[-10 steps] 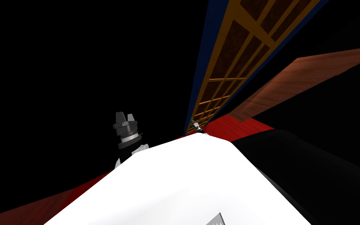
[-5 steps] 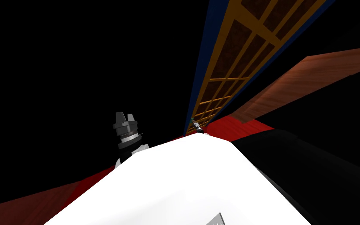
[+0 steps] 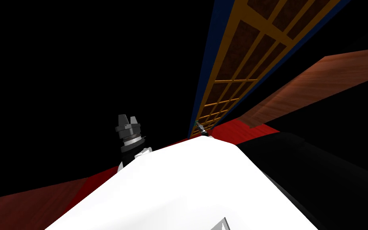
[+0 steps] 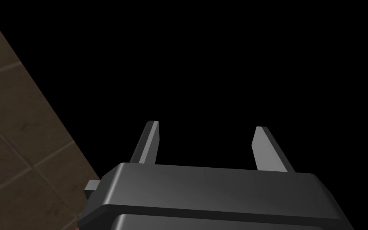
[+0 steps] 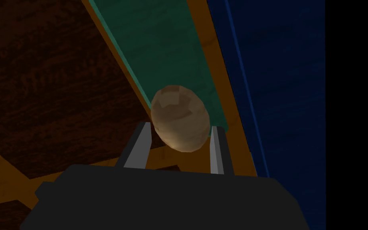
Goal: Pull the door open
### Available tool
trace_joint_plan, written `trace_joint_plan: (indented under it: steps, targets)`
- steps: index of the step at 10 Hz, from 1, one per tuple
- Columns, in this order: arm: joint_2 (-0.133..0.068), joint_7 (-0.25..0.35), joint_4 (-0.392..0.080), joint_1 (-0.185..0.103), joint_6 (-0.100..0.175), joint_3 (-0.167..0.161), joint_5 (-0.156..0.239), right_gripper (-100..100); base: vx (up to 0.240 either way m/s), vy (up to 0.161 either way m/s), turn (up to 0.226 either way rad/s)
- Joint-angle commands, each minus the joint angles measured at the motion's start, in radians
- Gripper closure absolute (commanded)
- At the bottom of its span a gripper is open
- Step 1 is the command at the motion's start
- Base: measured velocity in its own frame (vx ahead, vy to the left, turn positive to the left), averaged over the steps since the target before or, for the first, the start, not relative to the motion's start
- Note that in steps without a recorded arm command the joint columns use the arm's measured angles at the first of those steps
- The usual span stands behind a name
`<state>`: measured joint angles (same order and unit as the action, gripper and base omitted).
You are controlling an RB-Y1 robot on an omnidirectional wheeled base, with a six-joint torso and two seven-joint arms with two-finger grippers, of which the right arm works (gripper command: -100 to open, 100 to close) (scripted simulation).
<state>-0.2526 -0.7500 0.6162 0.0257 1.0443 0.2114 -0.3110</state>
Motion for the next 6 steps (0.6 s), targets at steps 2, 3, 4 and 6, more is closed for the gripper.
trace_joint_plan:
  steps: [2,3,4,6]
  targets:
    - [0.005,0.069,0.0,-0.001,-0.002,-0.012,0.016,100,-0.027,-0.012,0.047]
    - [0.005,0.095,0.0,-0.002,-0.005,-0.016,0.031,100,-0.048,-0.024,0.087]
    - [0.005,0.109,0.0,-0.002,-0.005,-0.016,0.031,100,-0.037,-0.019,0.049]
    - [0.004,0.148,-0.001,-0.003,-0.007,-0.02,0.045,100,-0.03,-0.016,0.063]
